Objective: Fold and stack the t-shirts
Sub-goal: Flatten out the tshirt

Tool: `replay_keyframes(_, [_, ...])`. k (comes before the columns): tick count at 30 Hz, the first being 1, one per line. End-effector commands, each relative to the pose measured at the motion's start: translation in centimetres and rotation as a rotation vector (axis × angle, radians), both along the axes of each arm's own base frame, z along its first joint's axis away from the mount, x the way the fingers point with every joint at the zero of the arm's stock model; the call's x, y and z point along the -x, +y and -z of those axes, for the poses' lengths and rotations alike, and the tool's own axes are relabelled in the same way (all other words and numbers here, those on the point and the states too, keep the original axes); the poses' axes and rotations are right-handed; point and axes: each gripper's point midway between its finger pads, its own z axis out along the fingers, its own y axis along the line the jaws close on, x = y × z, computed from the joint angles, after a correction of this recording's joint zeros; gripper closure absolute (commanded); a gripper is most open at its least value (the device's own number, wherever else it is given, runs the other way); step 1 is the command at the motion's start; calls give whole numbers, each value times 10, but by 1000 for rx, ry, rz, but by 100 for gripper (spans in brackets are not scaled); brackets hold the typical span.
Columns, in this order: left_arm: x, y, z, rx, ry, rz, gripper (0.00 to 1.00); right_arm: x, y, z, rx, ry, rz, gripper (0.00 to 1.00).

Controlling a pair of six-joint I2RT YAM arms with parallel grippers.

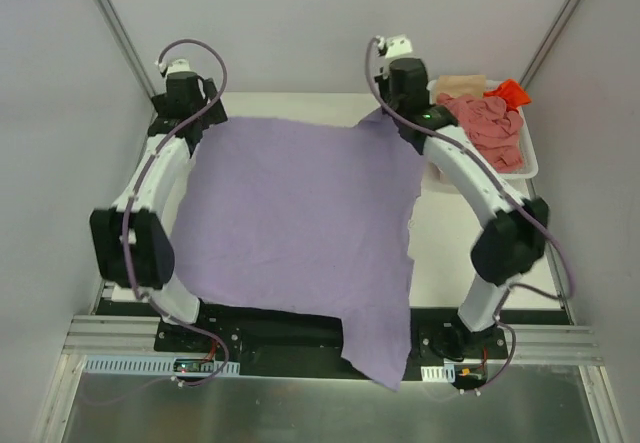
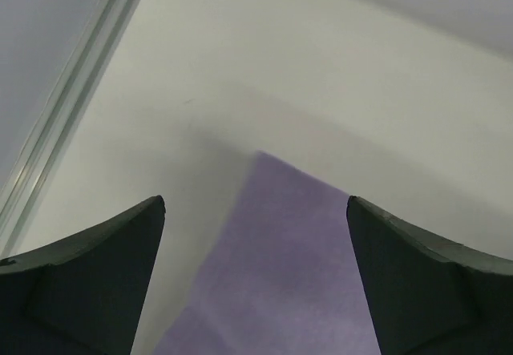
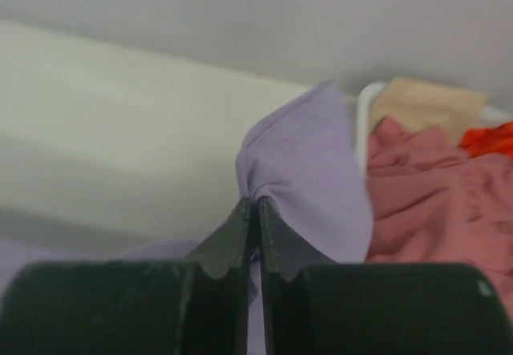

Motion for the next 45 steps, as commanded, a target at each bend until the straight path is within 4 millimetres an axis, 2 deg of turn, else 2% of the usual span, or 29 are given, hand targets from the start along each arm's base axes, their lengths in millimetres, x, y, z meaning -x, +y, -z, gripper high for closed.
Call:
replay_keyframes(1, [-27,54,65,-5,168,-183,1,-55,43,91,-93,160,-63,73])
replay_keyframes(2, [-32,58,76,-21,202,-189,1,-64,49,106,-76,195,-70,50])
replay_keyframes(3, [-35,57,83,-24,224,-187,1,-71,55,126,-56,247,-86,34])
replay_keyframes(4, [-35,56,89,-19,239,-179,1,-74,58,132,-48,283,-94,24])
replay_keyframes(5, [-35,54,91,-8,240,-169,1,-76,61,141,-38,318,-93,19])
replay_keyframes(7, [-30,48,91,17,242,-139,1,-73,60,144,-35,350,-90,1])
replay_keyframes(9, [-21,37,87,57,235,-97,1,-61,58,140,-50,361,-97,4])
replay_keyframes(12, [-3,17,88,133,240,-15,1,-28,52,130,-92,386,-117,4])
replay_keyframes(13, [3,11,88,156,243,10,1,-15,47,124,-108,396,-116,4])
replay_keyframes(15, [21,-2,92,216,253,47,1,21,33,141,-125,474,-93,4])
replay_keyframes(16, [32,-13,98,256,272,84,1,39,28,133,-155,474,-87,4])
replay_keyframes(18, [51,-23,108,315,297,111,1,70,18,152,-186,536,-75,4])
replay_keyframes(20, [73,-36,126,368,347,150,1,98,13,177,-202,596,-85,4])
replay_keyframes(22, [84,-41,139,396,377,157,1,117,13,201,-219,642,-109,4])
replay_keyframes(24, [89,-38,154,388,411,137,1,128,6,228,-199,699,-81,4])
replay_keyframes(27, [91,-41,175,404,472,137,1,135,-5,256,-148,779,-18,4])
replay_keyframes(30, [90,-47,193,443,527,141,1,134,-3,274,-150,832,10,4])
replay_keyframes(36, [76,-31,237,408,629,62,1,109,2,304,-138,902,36,4])
replay_keyframes(41, [61,-28,251,446,662,55,1,92,3,325,-153,961,52,4])
replay_keyframes(45, [48,-25,258,466,683,51,1,80,10,327,-158,983,27,4])
